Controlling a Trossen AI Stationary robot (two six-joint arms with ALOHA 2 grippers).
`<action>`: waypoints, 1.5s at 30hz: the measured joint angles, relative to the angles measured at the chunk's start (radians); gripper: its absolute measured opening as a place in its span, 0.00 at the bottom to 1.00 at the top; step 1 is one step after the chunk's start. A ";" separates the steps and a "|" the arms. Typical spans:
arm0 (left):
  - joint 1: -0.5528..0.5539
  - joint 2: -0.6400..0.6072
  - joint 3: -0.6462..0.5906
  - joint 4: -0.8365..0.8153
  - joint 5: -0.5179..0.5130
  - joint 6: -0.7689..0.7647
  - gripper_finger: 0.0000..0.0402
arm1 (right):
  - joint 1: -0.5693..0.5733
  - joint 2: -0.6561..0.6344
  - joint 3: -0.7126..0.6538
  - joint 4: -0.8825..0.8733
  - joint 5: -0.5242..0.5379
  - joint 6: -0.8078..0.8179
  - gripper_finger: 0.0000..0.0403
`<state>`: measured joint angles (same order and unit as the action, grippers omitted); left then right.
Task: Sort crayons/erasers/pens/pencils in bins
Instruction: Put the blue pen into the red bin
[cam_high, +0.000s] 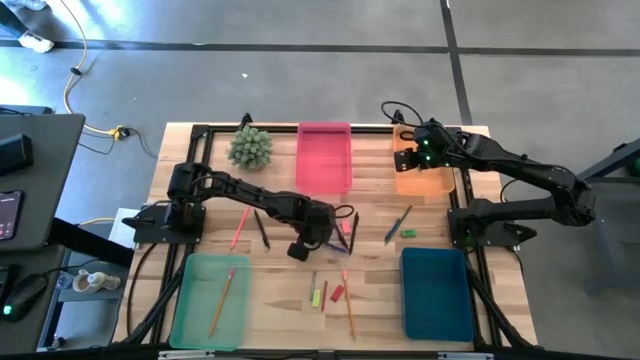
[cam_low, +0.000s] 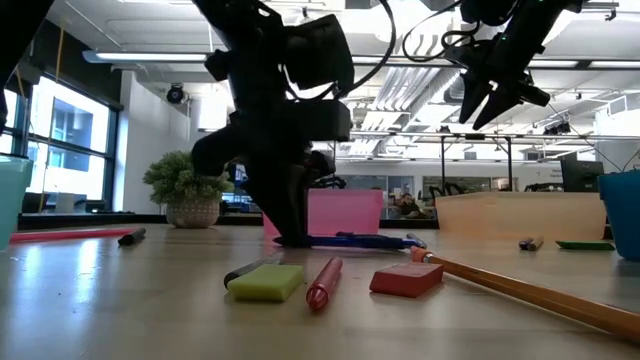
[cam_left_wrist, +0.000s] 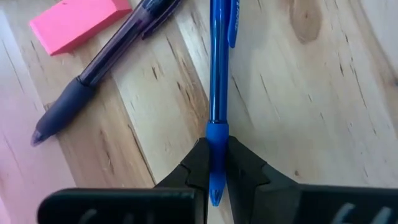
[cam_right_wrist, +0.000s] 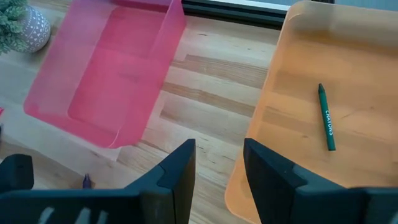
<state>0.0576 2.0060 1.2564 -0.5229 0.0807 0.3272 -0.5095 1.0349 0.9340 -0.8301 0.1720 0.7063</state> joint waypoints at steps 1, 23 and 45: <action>0.006 0.000 0.000 0.000 0.004 -0.012 0.04 | 0.000 0.000 0.000 0.000 0.000 0.000 0.32; 0.070 -0.196 -0.005 -0.053 0.123 -0.063 0.04 | 0.000 -0.001 0.001 -0.012 -0.001 -0.016 0.32; 0.486 -0.319 -0.002 0.088 0.001 -0.249 0.04 | 0.000 -0.001 0.001 -0.012 -0.004 0.012 0.32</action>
<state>0.5431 1.6872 1.2543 -0.4354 0.0818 0.0784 -0.5095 1.0344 0.9348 -0.8425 0.1679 0.7180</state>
